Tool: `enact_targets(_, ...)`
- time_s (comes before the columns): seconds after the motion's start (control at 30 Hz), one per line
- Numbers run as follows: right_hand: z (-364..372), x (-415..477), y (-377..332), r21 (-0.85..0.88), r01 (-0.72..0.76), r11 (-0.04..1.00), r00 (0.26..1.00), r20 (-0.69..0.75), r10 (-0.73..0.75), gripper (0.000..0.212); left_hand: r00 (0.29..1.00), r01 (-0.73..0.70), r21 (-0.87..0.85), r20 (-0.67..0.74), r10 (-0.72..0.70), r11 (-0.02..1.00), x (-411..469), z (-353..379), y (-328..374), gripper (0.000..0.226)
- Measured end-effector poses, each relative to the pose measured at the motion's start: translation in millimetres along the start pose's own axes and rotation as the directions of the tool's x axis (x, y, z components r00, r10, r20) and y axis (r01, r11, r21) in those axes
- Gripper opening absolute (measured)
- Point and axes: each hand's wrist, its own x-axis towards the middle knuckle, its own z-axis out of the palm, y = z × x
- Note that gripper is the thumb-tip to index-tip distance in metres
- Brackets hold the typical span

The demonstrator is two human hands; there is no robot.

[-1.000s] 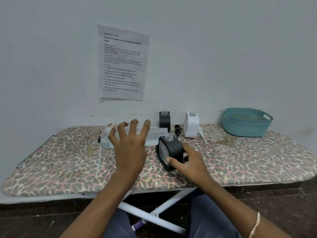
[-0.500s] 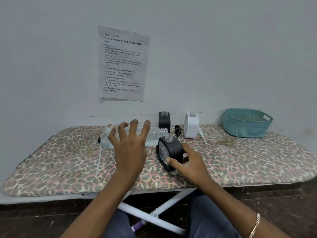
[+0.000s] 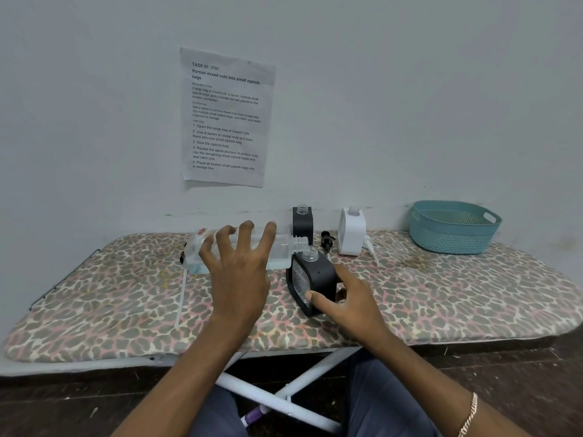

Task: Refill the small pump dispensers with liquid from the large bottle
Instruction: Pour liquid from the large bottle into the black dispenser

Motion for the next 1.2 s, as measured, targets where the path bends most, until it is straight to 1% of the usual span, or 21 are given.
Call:
enact_targets(0.27, 0.1, 0.0, -1.1, -0.003, 0.016, 1.000, 1.000, -0.006, -0.016, 0.041, 1.000, 0.005, 0.023, 0.005, -0.005, 1.000, 0.4, 0.2, -0.4, 0.093)
enact_targets(1.0, 0.3, 0.2, -0.1, -0.014, 0.011, 1.000, 1.000, -0.004, -0.011, 0.044, 1.000, 0.004, 0.009, 0.001, -0.004, 1.000, 0.1, 0.8, 0.0, 0.095)
enact_targets(1.2, 0.2, 0.1, -0.9, 0.006, 0.011, 1.000, 1.000, -0.008, -0.011, 0.043, 1.000, 0.000, 0.016, 0.005, 0.000, 1.000, 0.2, 0.1, 0.3, 0.094)
